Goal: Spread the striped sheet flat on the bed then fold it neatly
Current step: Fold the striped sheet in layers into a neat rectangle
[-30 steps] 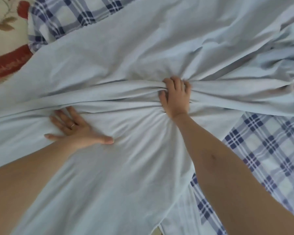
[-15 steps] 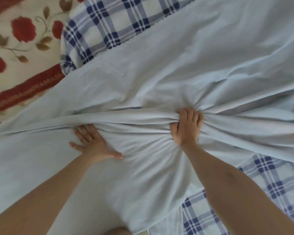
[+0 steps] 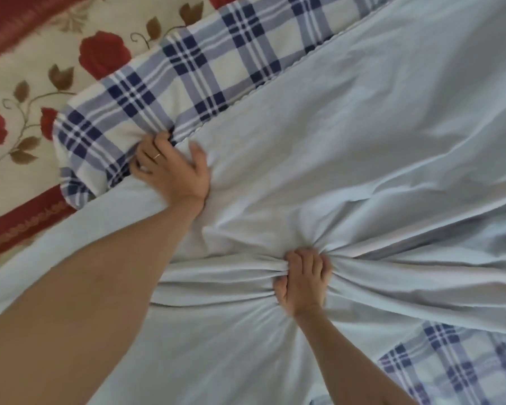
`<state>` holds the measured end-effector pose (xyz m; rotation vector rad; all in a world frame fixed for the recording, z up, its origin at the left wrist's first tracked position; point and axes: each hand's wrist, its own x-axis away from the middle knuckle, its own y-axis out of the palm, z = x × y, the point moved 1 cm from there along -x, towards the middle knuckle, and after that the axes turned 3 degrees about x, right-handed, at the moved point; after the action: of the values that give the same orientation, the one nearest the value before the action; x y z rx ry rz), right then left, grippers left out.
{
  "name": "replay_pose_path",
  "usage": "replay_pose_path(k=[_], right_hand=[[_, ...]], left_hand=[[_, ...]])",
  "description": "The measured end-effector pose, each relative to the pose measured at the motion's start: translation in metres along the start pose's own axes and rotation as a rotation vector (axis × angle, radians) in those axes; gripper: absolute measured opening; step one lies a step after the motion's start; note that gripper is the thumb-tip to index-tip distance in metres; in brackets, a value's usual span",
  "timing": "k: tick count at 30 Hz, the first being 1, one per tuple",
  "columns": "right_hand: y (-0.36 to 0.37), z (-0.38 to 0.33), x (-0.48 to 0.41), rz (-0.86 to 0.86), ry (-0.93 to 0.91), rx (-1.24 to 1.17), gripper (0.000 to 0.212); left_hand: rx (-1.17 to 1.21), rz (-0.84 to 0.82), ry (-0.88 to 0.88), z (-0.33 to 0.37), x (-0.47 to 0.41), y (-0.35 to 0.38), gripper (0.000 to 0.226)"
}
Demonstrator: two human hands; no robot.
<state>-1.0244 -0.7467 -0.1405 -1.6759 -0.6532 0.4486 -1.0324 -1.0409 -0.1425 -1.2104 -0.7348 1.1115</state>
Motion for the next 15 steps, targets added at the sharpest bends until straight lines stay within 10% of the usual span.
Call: replay_pose_path(k=[6, 10, 15], right_hand=[[-0.031, -0.03, -0.036, -0.154, 0.069, -0.118, 0.037], [-0.049, -0.051, -0.163, -0.107, -0.421, -0.37, 0.047], [-0.029, 0.014, -0.305, -0.02, -0.613, 0.082, 0.057]], left_hand=[[-0.001, 0.028, 0.087, -0.005, -0.002, -0.002, 0.033], [0.021, 0.047, 0.064, -0.011, -0.003, 0.002, 0.03], [0.091, 0.062, 0.05, -0.005, -0.001, 0.001, 0.044]])
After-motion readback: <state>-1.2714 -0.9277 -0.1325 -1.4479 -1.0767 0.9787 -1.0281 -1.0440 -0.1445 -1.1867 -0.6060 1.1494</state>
